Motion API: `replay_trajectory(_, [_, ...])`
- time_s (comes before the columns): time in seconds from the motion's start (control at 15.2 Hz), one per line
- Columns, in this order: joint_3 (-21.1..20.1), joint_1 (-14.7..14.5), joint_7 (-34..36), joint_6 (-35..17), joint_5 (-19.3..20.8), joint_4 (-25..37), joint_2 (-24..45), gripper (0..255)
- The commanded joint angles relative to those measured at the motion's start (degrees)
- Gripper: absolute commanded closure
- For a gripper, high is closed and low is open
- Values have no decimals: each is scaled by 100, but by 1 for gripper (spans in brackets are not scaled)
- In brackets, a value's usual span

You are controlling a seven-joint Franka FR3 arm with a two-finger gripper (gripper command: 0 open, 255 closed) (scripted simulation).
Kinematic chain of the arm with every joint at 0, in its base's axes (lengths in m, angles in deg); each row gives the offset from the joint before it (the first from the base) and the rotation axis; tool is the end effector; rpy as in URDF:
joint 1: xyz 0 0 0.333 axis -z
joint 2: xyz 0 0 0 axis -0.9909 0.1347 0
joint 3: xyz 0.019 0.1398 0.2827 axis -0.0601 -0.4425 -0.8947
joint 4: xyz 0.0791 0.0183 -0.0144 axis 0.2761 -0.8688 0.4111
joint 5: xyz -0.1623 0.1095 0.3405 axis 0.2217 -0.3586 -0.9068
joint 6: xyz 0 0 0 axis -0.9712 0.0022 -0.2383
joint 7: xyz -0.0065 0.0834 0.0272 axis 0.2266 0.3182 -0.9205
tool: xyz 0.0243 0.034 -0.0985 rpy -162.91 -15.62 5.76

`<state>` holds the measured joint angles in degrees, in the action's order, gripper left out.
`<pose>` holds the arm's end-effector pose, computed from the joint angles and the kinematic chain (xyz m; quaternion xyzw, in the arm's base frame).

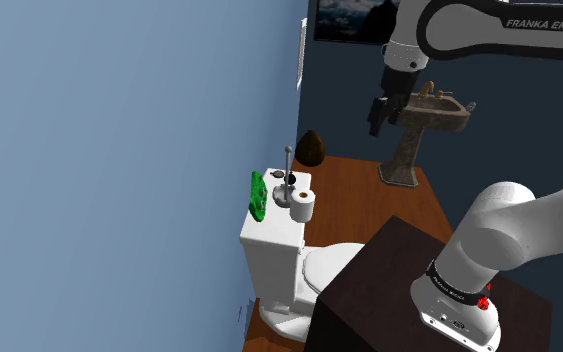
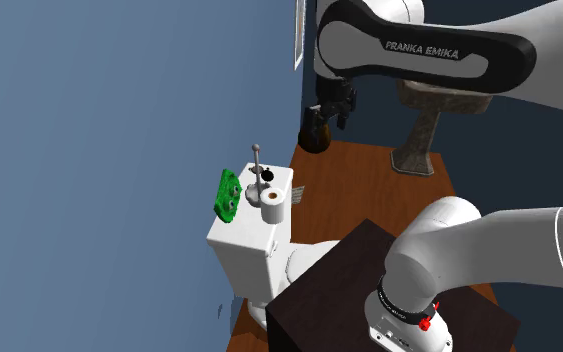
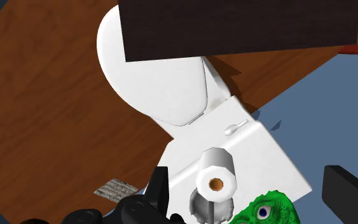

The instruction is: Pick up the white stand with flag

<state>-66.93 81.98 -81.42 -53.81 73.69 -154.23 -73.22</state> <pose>0.3046 -0.0085 0.5859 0.9985 -0.0191 0.0252 0.0450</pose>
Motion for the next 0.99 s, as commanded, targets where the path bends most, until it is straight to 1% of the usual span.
replay_trajectory(0.0, [0, 0, 0, 0, 0, 0, 0, 0])
replay_trajectory(0.46, [-38, 61, 125, -1322, 204, 45, 1272, 0])
replay_trajectory(0.92, [-85, 153, 309, -2409, 471, 504, 2728, 0])
